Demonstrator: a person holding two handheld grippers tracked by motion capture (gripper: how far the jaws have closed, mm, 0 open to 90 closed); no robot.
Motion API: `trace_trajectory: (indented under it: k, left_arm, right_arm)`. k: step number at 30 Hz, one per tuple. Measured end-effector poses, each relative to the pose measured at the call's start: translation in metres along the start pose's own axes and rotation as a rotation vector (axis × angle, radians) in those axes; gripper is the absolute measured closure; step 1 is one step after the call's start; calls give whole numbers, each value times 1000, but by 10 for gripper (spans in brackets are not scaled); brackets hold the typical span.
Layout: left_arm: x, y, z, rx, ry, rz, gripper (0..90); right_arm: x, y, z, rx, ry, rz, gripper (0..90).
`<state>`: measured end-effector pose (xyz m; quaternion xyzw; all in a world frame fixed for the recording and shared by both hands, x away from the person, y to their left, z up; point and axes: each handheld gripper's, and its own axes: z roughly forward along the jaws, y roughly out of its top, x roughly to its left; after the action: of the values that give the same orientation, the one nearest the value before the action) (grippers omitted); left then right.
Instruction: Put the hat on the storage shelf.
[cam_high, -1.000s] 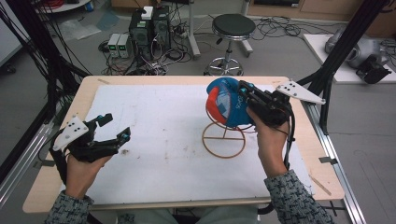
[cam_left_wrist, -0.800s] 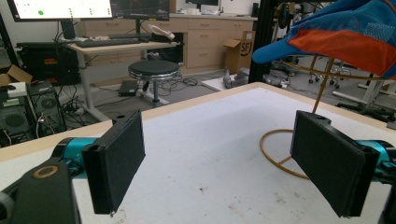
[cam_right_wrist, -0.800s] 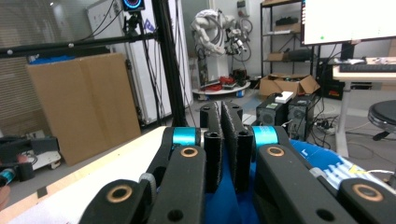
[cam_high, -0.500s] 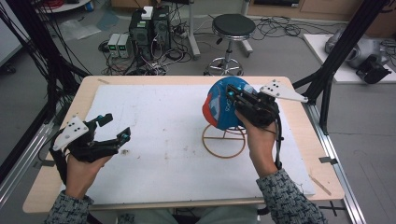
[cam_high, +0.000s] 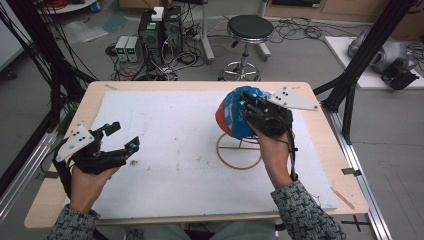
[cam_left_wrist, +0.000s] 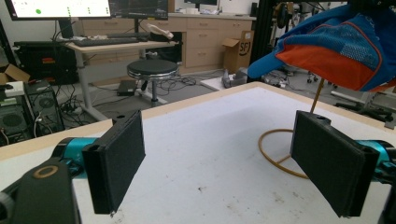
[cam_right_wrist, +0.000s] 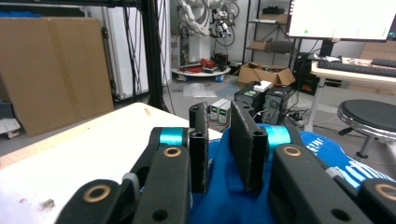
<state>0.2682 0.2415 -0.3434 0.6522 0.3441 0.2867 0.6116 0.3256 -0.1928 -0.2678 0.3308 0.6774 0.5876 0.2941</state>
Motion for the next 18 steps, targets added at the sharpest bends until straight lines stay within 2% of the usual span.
trace_trajectory:
  k: [3,8,13,18]
  left_arm:
    - [0,0,0,2,-3,1,180]
    - [0,0,0,3,-2,2,180]
    - [-1,0,0,2,-2,4,180]
    - [0,-1,0,2,0,1,180]
  right_arm:
    - [1,0,-1,4,-24,-30,713]
    - [2,2,-5,-23,-45,-43,652]
    - [0,3,-12,-46,-57,-36,568]
    - [-11,4,-30,-84,-92,-12,480]
